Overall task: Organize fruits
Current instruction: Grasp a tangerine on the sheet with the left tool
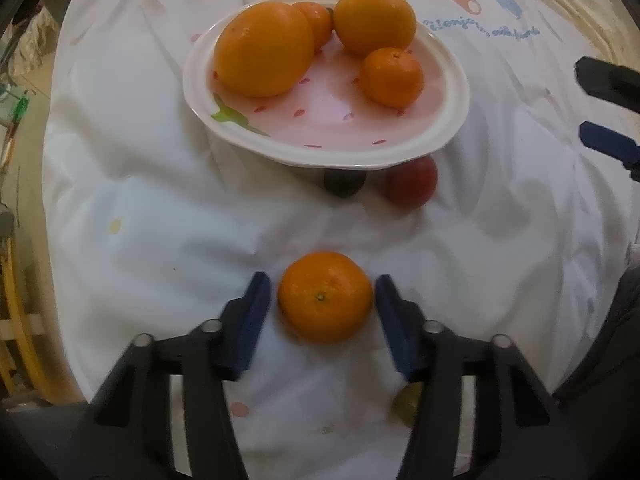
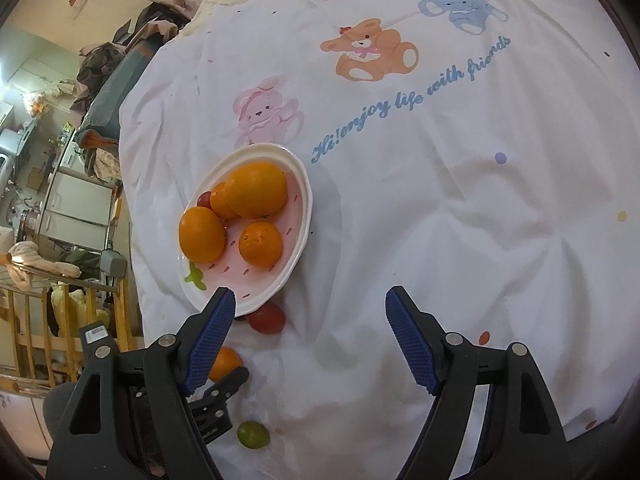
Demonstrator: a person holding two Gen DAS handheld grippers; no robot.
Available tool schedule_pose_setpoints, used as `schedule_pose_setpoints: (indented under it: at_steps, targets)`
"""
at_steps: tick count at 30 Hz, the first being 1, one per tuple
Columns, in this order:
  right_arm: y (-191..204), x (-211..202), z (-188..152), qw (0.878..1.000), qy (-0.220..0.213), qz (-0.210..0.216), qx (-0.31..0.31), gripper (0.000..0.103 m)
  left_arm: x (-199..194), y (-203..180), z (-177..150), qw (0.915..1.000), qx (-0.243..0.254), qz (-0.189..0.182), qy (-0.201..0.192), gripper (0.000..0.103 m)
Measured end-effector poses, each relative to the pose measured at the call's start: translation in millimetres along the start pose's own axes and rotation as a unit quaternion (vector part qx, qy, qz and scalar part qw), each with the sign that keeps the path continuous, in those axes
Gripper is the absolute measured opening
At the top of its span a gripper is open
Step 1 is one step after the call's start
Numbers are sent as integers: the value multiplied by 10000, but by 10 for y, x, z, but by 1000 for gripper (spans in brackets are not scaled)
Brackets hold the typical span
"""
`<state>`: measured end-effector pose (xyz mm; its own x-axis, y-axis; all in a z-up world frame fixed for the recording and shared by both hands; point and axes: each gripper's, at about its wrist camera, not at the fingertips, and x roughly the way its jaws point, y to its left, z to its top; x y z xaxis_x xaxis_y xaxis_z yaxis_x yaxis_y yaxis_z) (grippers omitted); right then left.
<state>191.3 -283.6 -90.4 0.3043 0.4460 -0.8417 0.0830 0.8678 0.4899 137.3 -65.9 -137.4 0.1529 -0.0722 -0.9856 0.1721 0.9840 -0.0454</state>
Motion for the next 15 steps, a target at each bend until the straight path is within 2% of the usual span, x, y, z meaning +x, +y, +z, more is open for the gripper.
schedule_pose_setpoints:
  at_steps: [1, 4, 6, 10, 15]
  targets:
    - [7, 2, -6, 10000, 8, 13, -9, 80, -6, -8, 0, 10000, 7, -19, -24, 42]
    - [28, 32, -26, 10000, 72, 32, -54, 80, -48, -67, 5, 9996, 158, 207, -128, 41]
    - [35, 71, -49, 9999, 132, -10, -72, 80, -100, -74, 11, 9995, 161, 210, -191, 40]
    - [67, 143, -85, 9996, 222, -123, -148, 80, -255, -29, 52, 9989, 9, 174, -427, 40]
    - [116, 169, -123, 9988, 218, -315, -319, 80, -431, 217, 99, 9964, -498, 85, -677, 40]
